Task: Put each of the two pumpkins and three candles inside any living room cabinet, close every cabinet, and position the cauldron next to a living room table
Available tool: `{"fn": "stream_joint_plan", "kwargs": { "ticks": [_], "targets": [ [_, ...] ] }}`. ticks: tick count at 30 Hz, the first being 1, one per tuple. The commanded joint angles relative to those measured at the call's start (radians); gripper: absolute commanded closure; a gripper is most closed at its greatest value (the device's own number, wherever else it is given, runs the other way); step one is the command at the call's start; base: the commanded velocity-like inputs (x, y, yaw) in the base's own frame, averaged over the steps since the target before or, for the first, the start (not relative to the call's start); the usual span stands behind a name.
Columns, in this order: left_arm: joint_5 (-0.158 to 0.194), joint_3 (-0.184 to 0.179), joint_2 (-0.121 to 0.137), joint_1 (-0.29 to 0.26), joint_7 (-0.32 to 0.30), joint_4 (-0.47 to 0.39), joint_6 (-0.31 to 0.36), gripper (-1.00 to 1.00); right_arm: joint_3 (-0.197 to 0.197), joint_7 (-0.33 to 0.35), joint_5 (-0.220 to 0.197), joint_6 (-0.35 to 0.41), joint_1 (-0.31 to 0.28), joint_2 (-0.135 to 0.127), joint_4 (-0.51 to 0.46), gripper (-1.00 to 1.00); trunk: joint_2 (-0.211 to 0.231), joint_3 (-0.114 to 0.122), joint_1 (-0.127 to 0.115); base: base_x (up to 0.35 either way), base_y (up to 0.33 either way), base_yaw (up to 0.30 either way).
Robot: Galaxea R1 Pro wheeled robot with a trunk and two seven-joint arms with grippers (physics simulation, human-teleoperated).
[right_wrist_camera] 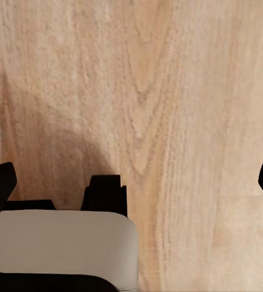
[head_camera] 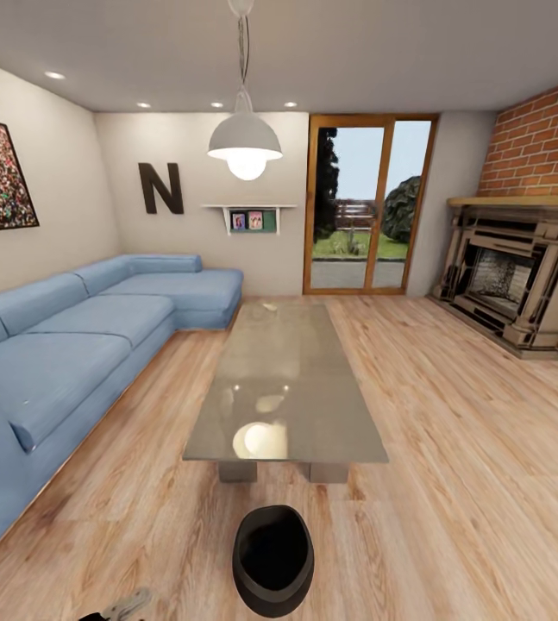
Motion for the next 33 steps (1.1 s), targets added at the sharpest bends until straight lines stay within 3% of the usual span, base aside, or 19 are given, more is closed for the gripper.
{"fn": "stream_joint_plan", "kwargs": {
  "ticks": [1,12,22,33],
  "targets": [
    [0.011,-0.009,0.000,-0.001,0.003,0.001,0.003,-1.00,0.009,0.004,-0.007,0.002,-0.001,0.001,0.002,-1.00,0.007,0.001,-0.004,0.000,0.000,0.000],
    [0.009,-0.012,-0.002,-0.001,0.003,0.006,-0.058,-1.00,0.011,0.003,-0.005,0.001,0.017,0.010,0.003,-1.00,0.084,0.034,-0.046,0.000,0.000,0.000],
    [-0.032,-0.012,-0.010,-0.001,0.003,0.006,-0.063,-1.00,0.011,0.002,-0.005,0.003,0.019,0.011,0.002,-1.00,0.154,0.065,-0.085,0.000,0.000,0.000],
    [-0.035,-0.013,-0.009,-0.001,0.003,0.004,-0.063,-1.00,0.009,0.002,-0.005,0.002,0.019,0.012,0.003,-1.00,0.231,0.100,-0.127,0.000,0.000,0.000]
  ]
}}
